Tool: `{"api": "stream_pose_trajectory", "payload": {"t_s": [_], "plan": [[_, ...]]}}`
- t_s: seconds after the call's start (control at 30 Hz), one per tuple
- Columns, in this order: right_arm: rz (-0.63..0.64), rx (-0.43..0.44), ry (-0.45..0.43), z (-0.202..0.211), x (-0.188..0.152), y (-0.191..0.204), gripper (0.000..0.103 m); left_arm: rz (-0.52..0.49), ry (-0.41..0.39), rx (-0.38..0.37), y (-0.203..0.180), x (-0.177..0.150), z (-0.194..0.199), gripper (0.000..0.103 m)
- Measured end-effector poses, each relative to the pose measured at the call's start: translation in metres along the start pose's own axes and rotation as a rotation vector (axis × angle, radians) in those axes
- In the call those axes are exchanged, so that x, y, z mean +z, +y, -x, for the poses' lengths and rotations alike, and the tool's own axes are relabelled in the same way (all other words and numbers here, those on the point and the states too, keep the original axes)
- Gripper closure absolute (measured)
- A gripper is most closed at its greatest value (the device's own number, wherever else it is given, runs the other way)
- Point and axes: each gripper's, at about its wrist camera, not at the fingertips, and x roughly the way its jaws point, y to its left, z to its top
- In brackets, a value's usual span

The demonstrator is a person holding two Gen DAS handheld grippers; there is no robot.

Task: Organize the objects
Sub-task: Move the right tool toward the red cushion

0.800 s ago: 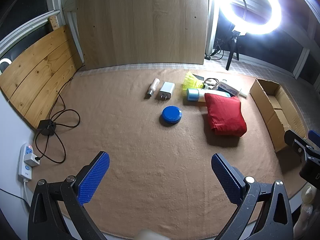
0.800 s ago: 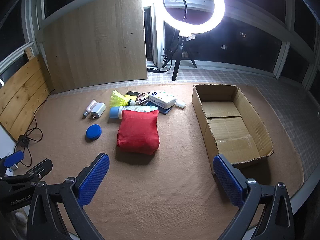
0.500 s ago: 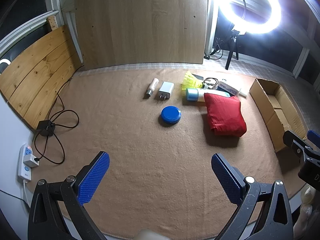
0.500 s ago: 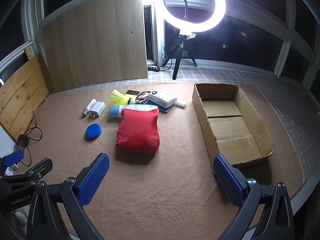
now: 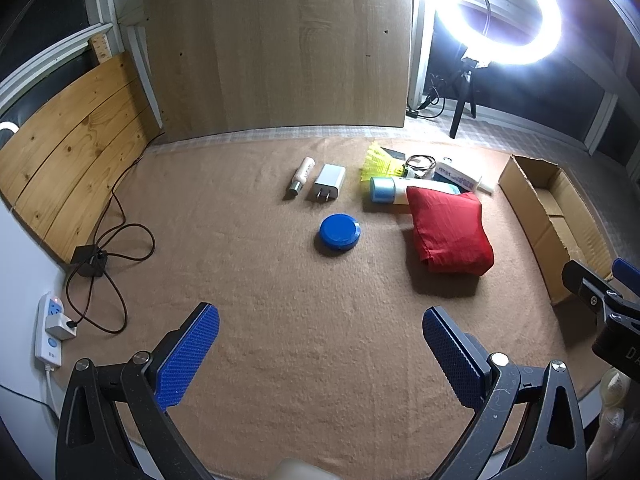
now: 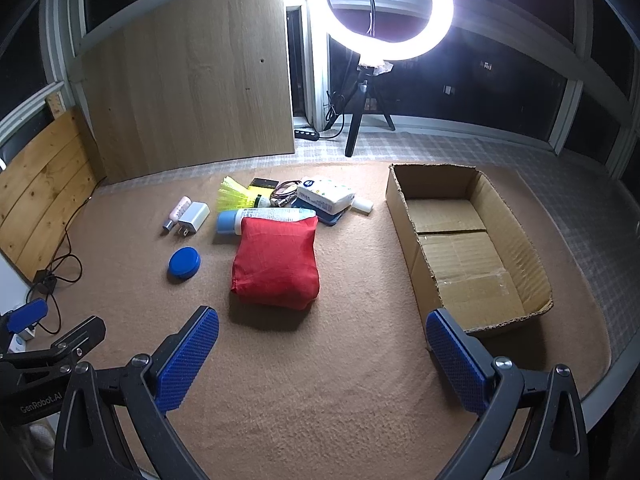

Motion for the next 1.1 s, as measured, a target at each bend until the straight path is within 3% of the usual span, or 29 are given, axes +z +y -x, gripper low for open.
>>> {"api": "stream_pose_trajectory", "payload": {"t_s": [0.63,1.1], "plan": [[0.010,0.021,0.039,-0.027,0.006,-0.001,0.001,-0.020,0.014,-0.005,-0.012,0.010,-0.026,0.000],[0.013,0.097,0.085,-0.061,0.020,-0.009,0.000,-0.029,0.041,-0.040,-0.031,0.021,-0.057,0.000]]}}
